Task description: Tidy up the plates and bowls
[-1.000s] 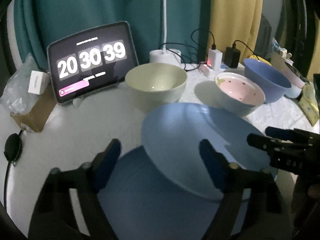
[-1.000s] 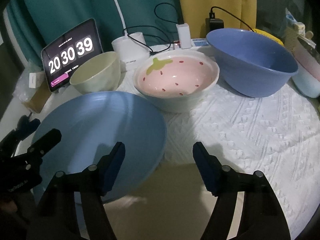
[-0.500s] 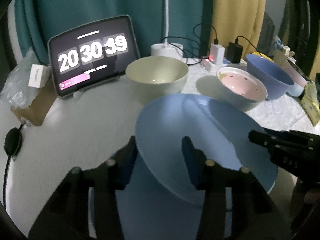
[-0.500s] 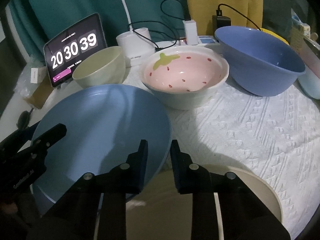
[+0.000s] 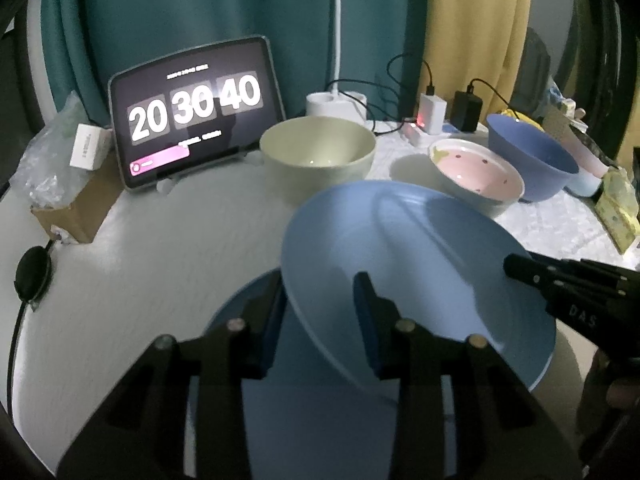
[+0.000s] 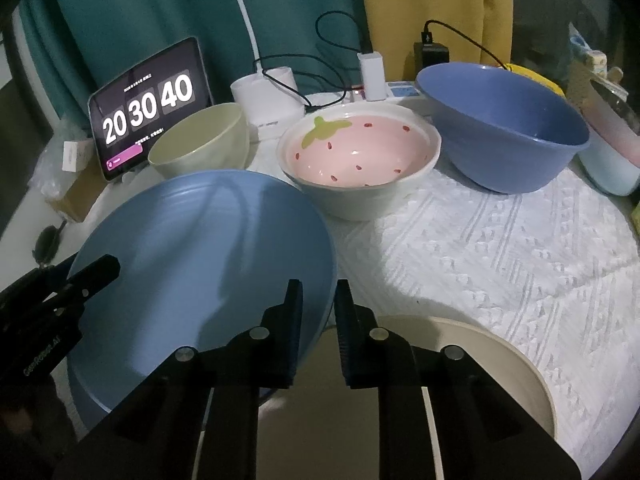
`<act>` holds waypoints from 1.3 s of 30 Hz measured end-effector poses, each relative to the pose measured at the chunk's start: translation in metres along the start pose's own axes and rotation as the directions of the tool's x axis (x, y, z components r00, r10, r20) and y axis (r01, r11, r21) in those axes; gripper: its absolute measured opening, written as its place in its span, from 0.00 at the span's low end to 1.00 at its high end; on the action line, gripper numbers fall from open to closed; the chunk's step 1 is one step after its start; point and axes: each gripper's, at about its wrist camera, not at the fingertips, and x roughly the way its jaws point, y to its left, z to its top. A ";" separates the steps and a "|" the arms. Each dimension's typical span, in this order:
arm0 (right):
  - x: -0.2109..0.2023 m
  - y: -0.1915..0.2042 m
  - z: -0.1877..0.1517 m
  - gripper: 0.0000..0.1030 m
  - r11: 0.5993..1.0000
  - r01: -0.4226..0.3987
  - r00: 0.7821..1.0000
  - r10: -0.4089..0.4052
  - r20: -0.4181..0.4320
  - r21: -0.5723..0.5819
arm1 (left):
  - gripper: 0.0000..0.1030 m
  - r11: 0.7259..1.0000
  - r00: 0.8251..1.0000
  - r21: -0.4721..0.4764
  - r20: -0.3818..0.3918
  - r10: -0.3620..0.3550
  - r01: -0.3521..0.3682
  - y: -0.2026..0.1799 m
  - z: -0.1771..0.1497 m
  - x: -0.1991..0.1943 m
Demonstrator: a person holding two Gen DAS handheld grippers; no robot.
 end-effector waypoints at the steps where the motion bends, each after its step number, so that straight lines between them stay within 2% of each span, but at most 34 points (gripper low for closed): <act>1: -0.002 0.000 -0.001 0.17 1.000 0.000 1.000 0.000 0.002 -0.001 | 0.34 1.000 1.000 0.000 0.003 0.001 -0.001 0.000 0.000 -0.002; 18: -0.043 0.003 -0.017 0.17 1.000 0.018 0.998 -0.018 0.054 -0.003 | 0.34 0.999 0.998 0.025 0.054 -0.022 0.020 -0.009 -0.016 -0.041; 39: -0.097 -0.023 -0.054 0.17 0.998 0.041 0.992 -0.046 0.115 0.052 | 0.34 0.994 0.995 0.101 0.076 -0.059 0.051 -0.054 -0.043 -0.083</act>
